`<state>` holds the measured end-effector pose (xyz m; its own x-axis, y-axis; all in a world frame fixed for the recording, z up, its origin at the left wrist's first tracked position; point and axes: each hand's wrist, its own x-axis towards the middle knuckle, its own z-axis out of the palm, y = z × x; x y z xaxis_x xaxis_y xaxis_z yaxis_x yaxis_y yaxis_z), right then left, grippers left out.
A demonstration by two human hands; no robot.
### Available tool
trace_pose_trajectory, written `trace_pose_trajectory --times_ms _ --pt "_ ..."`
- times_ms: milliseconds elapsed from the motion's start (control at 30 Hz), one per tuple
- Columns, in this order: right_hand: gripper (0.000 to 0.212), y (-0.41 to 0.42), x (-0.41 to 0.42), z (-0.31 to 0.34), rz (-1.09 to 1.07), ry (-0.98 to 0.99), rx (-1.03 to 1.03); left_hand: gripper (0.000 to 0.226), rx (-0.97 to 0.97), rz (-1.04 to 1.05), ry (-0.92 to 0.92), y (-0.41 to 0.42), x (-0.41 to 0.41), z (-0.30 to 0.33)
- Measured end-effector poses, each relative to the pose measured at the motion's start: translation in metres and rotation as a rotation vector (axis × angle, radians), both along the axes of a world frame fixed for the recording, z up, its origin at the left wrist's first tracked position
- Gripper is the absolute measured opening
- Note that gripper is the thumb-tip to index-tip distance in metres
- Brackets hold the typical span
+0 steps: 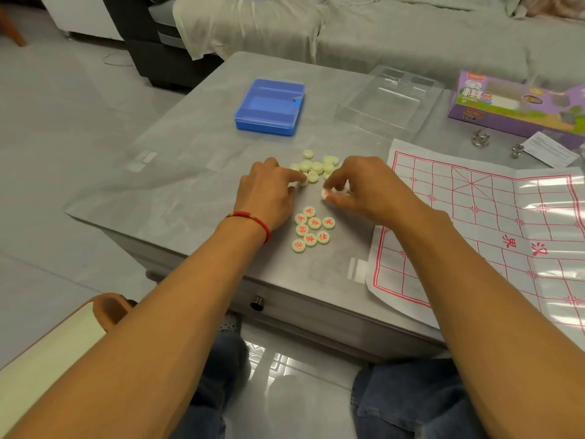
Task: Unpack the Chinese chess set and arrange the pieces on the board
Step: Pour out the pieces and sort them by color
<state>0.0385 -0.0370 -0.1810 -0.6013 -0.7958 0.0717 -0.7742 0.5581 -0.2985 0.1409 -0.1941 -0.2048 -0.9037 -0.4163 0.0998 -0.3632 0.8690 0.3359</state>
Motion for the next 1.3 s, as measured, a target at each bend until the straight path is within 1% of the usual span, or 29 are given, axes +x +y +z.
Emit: trace_pose_trajectory --times_ms 100,300,400,467,533,600,633,700,833,1000,1100,1233,1300 --pt "0.028 -0.002 0.007 -0.004 0.062 0.036 0.068 0.025 -0.020 0.028 0.028 0.001 0.001 0.003" --pt "0.036 -0.007 0.013 -0.002 0.164 -0.084 0.167 0.017 0.022 0.020 -0.010 -0.001 0.005 0.014" --pt "0.034 -0.005 0.014 0.001 0.159 -0.123 0.129 0.015 0.089 0.032 -0.007 -0.003 0.008 0.012" --pt "0.032 -0.004 0.014 0.003 0.097 -0.108 0.027 0.014 0.224 0.084 0.072 -0.003 0.010 0.013" --pt "0.030 -0.004 0.012 0.004 0.033 -0.093 -0.064 0.014 0.445 0.142 0.137 -0.002 0.013 0.017" --pt "0.027 -0.006 0.010 0.005 -0.004 -0.079 -0.116 0.013 0.627 0.182 0.153 0.000 0.014 0.022" --pt "0.026 -0.007 0.009 0.004 -0.021 -0.071 -0.132 0.013 0.658 0.191 0.150 -0.001 0.014 0.023" --pt "0.026 -0.009 0.007 0.002 -0.058 -0.048 -0.155 0.013 0.652 0.197 0.135 -0.002 0.016 0.024" --pt "0.028 -0.014 0.000 -0.009 -0.123 0.013 -0.151 0.014 0.531 0.195 0.127 -0.005 0.016 0.018" --pt "0.036 -0.030 0.004 -0.029 -0.103 0.192 -0.122 0.014 0.477 0.214 0.154 -0.003 0.017 0.016" --pt "0.033 -0.036 0.002 -0.031 -0.108 0.261 -0.111 0.013 0.458 0.221 0.147 -0.004 0.016 0.015" --pt "0.029 -0.035 0.000 -0.029 -0.081 0.290 -0.085 0.015 0.462 0.209 0.133 -0.004 0.015 0.016" --pt "0.026 -0.032 -0.001 -0.027 -0.060 0.258 -0.064 0.014 0.473 0.210 0.135 -0.005 0.014 0.017"
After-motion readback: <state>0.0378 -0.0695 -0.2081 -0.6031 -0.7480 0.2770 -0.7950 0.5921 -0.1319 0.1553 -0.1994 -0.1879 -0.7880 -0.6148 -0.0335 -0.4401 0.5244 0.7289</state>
